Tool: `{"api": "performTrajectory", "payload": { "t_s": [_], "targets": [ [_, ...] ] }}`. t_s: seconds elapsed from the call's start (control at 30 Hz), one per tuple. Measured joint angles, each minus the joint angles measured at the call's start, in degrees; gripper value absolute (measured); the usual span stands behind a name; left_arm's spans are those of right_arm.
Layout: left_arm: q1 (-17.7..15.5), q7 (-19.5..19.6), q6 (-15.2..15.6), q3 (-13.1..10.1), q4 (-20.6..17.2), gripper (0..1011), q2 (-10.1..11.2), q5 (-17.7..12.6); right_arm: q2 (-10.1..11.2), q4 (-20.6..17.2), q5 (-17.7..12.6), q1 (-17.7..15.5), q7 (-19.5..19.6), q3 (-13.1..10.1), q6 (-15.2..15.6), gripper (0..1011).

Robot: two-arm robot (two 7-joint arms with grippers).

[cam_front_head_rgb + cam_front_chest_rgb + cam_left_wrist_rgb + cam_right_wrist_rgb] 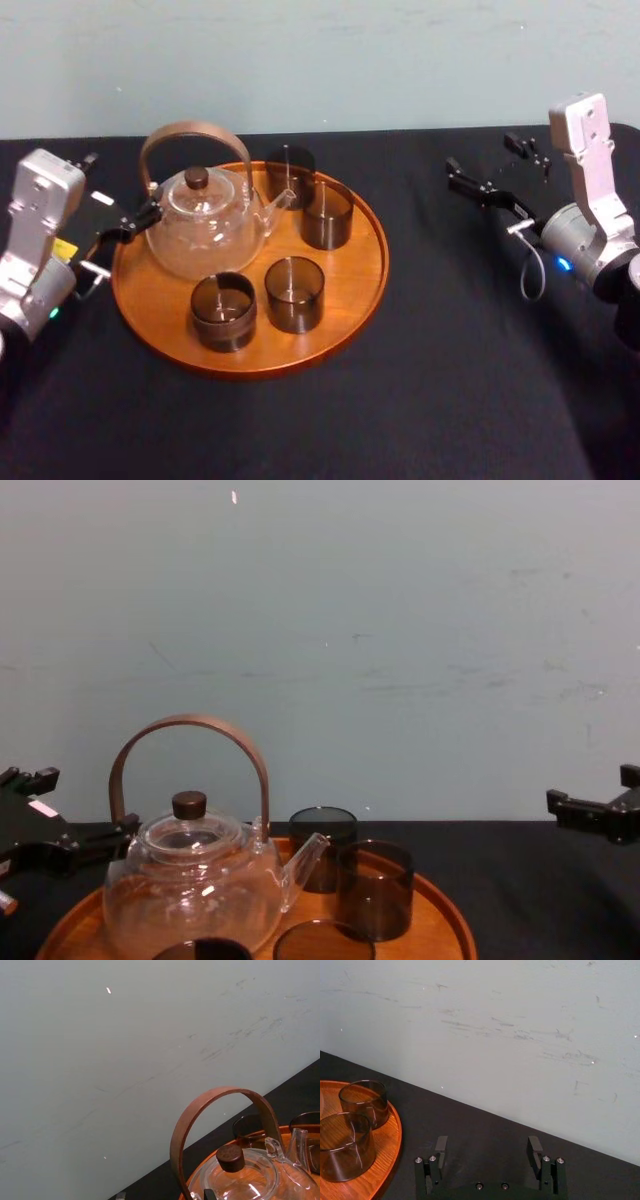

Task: Pick up the glass from the table and place it on the tray.

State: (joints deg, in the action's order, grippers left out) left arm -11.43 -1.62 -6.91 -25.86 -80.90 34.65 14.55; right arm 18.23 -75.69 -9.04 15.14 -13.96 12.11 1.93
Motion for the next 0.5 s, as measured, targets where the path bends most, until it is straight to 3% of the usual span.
{"api": "performTrajectory", "payload": {
  "t_s": [0.5],
  "targets": [
    [0.0, 0.0, 0.0, 0.0, 0.0, 1010, 0.0, 0.0, 0.07, -0.1, -0.05, 0.0, -0.13, 0.19, 0.0, 1002]
  ]
}}
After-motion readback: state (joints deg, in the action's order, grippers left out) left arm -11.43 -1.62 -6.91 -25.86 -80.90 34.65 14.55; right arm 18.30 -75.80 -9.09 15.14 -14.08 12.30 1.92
